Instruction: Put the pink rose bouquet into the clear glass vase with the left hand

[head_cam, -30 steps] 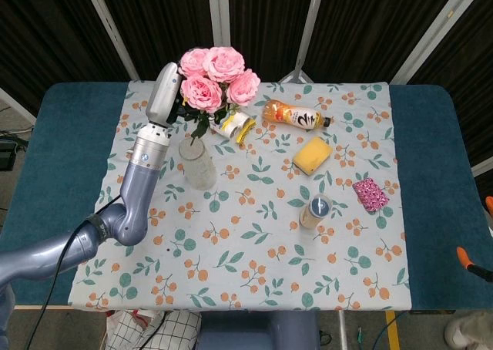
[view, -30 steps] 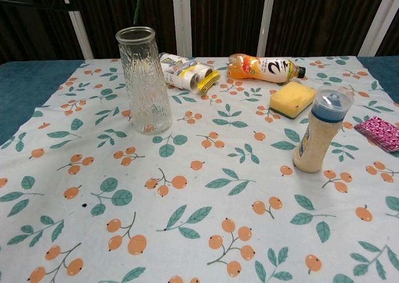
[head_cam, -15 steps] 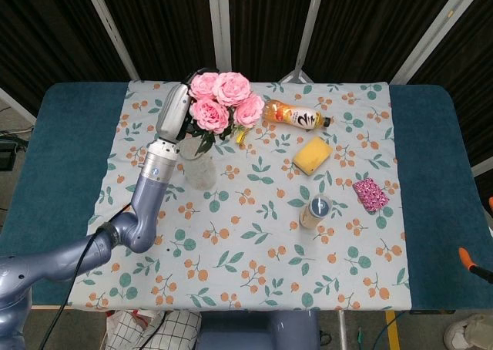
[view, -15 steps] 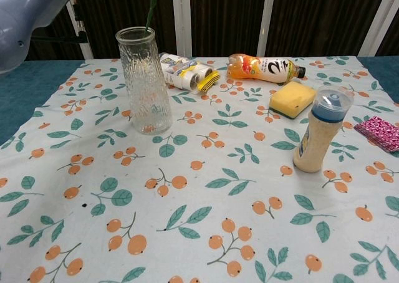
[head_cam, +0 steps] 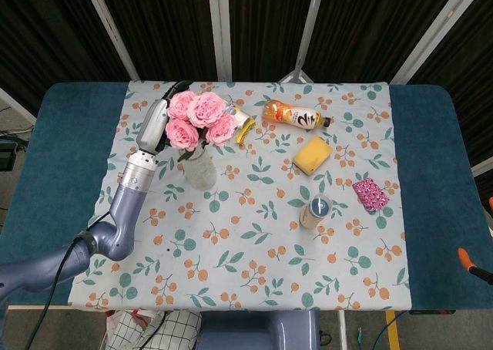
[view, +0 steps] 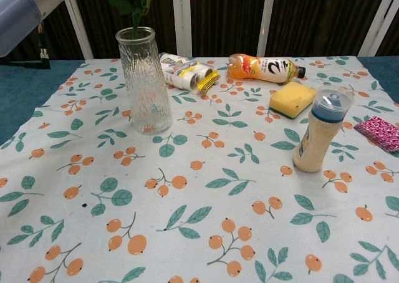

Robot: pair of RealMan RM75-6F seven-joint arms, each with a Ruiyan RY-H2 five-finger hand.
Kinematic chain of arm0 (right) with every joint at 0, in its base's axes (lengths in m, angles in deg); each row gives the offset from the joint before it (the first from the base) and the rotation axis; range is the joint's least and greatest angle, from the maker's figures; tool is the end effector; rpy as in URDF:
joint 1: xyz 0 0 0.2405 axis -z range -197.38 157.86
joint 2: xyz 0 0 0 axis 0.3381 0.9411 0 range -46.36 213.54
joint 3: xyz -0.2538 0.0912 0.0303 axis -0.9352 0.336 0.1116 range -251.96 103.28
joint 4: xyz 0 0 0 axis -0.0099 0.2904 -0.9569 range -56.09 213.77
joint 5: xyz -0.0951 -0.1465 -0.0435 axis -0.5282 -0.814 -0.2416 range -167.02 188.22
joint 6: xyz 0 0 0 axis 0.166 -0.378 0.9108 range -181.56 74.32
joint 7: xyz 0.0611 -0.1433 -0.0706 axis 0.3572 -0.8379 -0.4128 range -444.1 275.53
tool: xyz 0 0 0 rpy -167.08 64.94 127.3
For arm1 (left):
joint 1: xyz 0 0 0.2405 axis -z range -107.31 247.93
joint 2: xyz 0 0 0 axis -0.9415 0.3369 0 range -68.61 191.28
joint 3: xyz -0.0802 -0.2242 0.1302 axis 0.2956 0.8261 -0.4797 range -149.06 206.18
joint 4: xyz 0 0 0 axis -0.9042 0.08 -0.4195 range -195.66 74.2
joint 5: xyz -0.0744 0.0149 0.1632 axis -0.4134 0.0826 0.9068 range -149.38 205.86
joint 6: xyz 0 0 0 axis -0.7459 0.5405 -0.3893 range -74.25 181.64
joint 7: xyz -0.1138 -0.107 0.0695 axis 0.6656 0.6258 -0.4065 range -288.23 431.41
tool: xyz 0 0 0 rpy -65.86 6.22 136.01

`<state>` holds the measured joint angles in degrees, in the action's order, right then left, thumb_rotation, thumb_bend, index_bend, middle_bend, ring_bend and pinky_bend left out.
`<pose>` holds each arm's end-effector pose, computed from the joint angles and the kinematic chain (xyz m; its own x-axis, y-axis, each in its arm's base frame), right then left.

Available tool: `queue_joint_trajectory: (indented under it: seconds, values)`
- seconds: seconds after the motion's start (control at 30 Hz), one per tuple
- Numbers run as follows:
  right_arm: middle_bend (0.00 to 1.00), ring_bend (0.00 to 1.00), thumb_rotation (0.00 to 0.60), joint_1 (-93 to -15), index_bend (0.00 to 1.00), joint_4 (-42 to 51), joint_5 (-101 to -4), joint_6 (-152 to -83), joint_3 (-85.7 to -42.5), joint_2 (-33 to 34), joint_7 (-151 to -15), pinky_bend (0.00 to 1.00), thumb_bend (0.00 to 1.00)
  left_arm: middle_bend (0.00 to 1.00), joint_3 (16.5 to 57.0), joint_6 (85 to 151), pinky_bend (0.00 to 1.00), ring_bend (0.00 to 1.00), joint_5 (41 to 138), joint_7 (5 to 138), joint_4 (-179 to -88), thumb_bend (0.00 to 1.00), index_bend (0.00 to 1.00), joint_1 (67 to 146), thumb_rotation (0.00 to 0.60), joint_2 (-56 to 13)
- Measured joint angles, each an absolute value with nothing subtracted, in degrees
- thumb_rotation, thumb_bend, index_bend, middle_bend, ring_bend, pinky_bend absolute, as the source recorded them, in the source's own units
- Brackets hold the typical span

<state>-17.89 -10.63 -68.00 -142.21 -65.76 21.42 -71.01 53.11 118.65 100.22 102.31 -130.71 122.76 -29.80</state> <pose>-0.3507 -0.1818 0.2451 0.2585 0.1587 0.9529 -0.9545 0.1939 0.2266 -0.0649 0.4546 0.0930 -0.3643 0.1159 0.9240 0.8035 -0.4626 0.3748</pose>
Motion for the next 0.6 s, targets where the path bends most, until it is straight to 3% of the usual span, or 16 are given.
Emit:
queue_joint_trajectory:
  seconds: [0.23,0.6]
  values:
    - [0.07,0.0,0.6,-17.8,0.09,-11.1,-68.2,-142.3,-65.8,21.5,-71.1,0.0,0.31,0.1,50.5,115.3,0.0,0.0,100.0,98.0,-137.6,0.22,0.16,120.3,0.6,-22.6]
    - [0.07,0.0,0.6,-17.3,0.09,-12.8,-69.4,-143.7,-65.9,22.1,-70.7,0.0,0.31,0.09,45.6,112.5,0.0,0.0,96.2,86.4,-151.9,0.22,0.13,113.2,0.6,-6.8]
